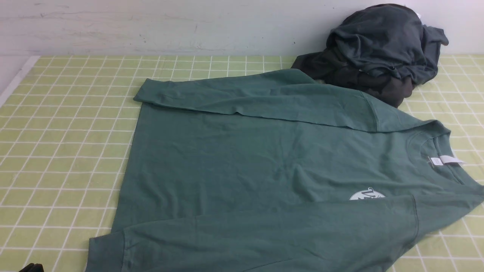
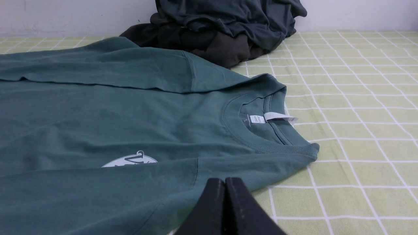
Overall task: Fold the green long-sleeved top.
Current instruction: Use the left arm to clamp the cuff closest to it
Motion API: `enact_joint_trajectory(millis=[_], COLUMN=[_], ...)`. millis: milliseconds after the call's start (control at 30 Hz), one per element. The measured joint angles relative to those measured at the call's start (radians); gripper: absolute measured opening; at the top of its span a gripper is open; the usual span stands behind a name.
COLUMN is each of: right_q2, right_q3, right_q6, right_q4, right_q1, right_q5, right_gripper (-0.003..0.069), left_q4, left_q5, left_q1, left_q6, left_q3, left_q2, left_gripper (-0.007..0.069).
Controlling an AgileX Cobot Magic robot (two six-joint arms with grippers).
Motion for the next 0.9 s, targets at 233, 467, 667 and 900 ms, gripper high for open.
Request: enact_joint_trajectory(millis=[233,467,667,900], right_q2=[0.0,0.0,0.0,0.0], right_q3=[0.0,0.0,0.0,0.0], right_q6=[0.0,0.005,0.011,0.013], right_q4=[0.0,0.0,0.0,0.0], right_q1=[0.0,0.0,0.0,0.0], right_q5=[0.0,0.0,0.0,0.0], right_gripper=[-0.0014,-0.0014,-0.0014,-0.0014], left_q4=[0.0,0.0,0.0,0.003], left_q5=[0.0,0.0,0.0,0.0], left_q1=[0.0,0.0,0.0,0.0], left_q6=[0.0,0.0,0.0,0.0], left_q3=[0.0,0.0,0.0,0.0], left_q2=[0.0,0.0,0.0,0.0], left_gripper=[-0.0003,-0.0003,-0.0003,-0.0003])
